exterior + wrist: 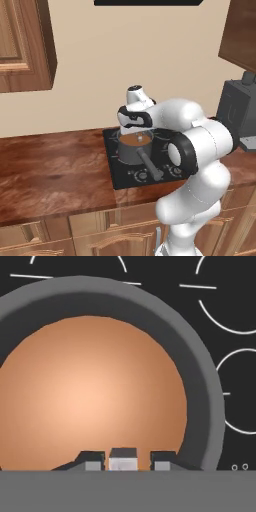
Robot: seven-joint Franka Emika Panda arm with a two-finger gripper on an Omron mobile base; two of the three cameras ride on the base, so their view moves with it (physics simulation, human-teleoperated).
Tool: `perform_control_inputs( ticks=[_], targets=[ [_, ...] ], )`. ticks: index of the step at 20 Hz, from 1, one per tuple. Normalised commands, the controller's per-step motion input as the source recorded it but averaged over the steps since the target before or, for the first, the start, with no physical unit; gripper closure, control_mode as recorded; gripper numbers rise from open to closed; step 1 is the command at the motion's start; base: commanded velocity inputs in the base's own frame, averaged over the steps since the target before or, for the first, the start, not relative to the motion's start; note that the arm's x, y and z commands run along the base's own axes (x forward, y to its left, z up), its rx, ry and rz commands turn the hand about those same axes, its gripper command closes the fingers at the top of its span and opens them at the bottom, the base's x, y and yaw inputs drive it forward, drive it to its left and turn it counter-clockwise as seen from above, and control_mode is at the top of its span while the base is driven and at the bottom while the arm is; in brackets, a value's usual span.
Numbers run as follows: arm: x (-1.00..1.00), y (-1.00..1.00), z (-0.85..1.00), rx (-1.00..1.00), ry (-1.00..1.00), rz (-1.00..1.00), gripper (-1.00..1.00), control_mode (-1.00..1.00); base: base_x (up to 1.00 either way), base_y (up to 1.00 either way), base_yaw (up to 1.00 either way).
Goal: Pick up the sugar cube(s) and place them in the saucepan with hot chocolate.
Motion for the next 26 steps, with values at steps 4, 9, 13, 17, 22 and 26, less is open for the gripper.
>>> perform_control_inputs(
  ticks=[4, 9, 13, 17, 22, 26],
  targets=[
    [0.00, 0.00, 0.00, 0.00, 0.00, 0.00, -1.00, -1.00, 0.00, 0.00, 0.00],
    [0.00, 0.00, 0.00, 0.00, 0.00, 0.00, -1.00, -1.00, 0.00, 0.00, 0.00],
    [-0.33, 0.00, 0.16, -0.03, -0.03, 0.00, -1.00, -1.00, 0.00, 0.00, 0.00],
    [-0.85, -0.03, 0.90, 0.01, -0.10, 0.00, -1.00, -1.00, 0.00, 0.00, 0.00],
    [-0.99, -0.16, 1.00, 0.07, -0.03, 0.00, -1.00, -1.00, 0.00, 0.00, 0.00],
    [-1.00, -0.33, 0.96, 0.13, 0.00, 0.00, -1.00, -1.00, 0.00, 0.00, 0.00]
  ],
)
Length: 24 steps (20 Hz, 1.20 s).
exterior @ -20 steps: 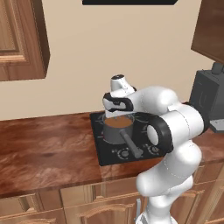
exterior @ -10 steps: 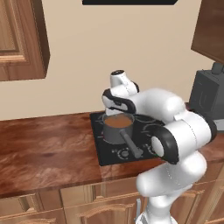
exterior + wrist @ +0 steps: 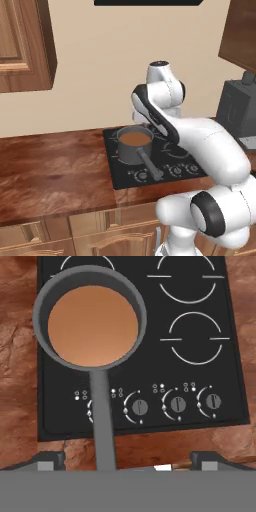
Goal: Pick up the sugar cube(s) and place them in the saucepan with hot chocolate.
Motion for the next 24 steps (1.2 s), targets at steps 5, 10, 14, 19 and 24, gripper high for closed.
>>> perform_control_inputs(
  ticks=[5, 10, 14, 19, 24],
  targets=[
    [-1.00, -0.53, 0.70, 0.18, 0.00, 0.04, -1.00, -1.00, 0.00, 0.00, 0.00],
    [-0.95, -0.48, 0.30, 0.11, 0.00, 0.05, -1.00, -1.00, 0.00, 0.00, 0.00],
    [-0.69, -0.26, -0.05, 0.00, 0.01, 0.00, -1.00, -1.00, 0.00, 0.00, 0.00],
    [-0.10, -0.28, -0.26, 0.00, 0.13, -0.01, -1.00, -1.00, 0.00, 0.00, 0.00],
    [0.05, -0.30, -0.65, 0.00, 0.18, 0.00, -1.00, -1.00, 0.00, 0.00, 0.00]
  ],
)
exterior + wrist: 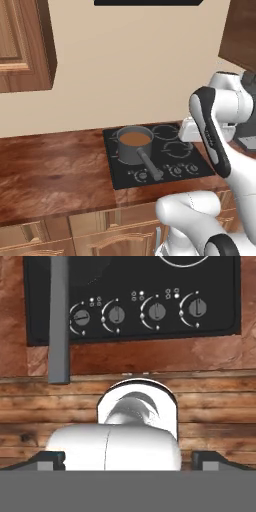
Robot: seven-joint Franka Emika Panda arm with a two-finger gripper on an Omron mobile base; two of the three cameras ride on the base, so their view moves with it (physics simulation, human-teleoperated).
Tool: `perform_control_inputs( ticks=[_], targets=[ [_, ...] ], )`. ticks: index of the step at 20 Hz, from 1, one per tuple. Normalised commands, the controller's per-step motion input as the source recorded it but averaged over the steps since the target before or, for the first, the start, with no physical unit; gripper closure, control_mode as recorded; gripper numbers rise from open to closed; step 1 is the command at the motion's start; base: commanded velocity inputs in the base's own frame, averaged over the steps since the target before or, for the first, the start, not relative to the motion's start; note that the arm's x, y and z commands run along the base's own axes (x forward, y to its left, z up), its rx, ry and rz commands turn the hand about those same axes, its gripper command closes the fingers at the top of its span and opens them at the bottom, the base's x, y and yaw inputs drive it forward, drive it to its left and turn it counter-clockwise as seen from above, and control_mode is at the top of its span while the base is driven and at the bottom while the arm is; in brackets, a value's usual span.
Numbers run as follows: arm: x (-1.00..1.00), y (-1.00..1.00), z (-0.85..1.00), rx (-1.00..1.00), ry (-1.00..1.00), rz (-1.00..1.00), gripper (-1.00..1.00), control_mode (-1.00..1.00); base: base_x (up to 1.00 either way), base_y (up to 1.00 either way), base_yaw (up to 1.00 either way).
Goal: Pick up the sugar cube(s) and place them in the saucepan with hot chocolate.
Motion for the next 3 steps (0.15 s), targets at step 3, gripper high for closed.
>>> perform_control_inputs(
  ticks=[3],
  targets=[
    [0.03, -0.41, -0.72, 0.00, 0.14, 0.00, -1.00, -1.00, 0.00, 0.00, 0.00]
  ],
)
